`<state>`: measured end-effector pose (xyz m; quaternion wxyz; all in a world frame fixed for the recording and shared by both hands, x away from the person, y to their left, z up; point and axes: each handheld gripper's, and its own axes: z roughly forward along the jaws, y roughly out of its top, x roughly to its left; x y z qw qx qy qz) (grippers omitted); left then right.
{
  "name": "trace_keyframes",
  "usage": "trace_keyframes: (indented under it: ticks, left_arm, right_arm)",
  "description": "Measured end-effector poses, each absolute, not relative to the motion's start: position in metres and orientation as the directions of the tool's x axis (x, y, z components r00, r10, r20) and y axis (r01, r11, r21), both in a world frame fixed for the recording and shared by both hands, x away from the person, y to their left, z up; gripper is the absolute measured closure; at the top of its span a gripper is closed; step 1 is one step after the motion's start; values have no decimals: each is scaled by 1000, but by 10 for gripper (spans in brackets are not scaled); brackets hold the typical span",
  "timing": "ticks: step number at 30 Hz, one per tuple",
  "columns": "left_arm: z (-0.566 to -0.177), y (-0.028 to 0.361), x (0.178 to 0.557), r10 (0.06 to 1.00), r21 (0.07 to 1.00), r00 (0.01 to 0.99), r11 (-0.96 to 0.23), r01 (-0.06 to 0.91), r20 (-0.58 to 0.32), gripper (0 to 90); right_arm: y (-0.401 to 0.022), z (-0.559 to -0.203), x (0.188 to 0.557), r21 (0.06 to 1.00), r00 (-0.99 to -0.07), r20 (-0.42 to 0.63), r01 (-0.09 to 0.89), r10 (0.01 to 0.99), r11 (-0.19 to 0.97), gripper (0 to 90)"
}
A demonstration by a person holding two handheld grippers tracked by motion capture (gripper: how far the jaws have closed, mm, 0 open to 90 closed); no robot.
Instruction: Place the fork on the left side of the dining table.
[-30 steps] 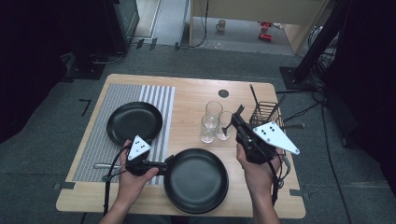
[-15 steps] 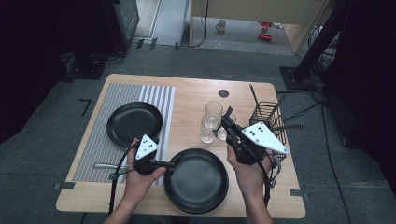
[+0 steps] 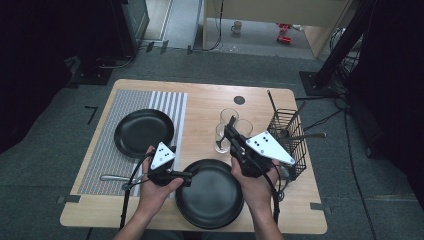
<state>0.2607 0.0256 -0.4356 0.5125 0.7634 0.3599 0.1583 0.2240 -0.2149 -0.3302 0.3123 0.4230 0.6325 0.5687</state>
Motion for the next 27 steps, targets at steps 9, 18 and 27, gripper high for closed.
trace_keyframes:
  ticks: [9,18,27]
  left_arm:
    - [-432,12,262,696,902,707,-217,373,-125,3]
    - [-430,-1,262,701,905,704,-217,365,-116,89]
    - [-427,-10,261,712,917,696,-211,339,-93,158]
  right_arm:
    - [-204,-332,224,984,-468,88,180,879,-2,881]
    - [-195,-334,223,983,-485,92,186,870,0,880]
    - [-189,-336,222,983,-495,98,185,863,-5,881]
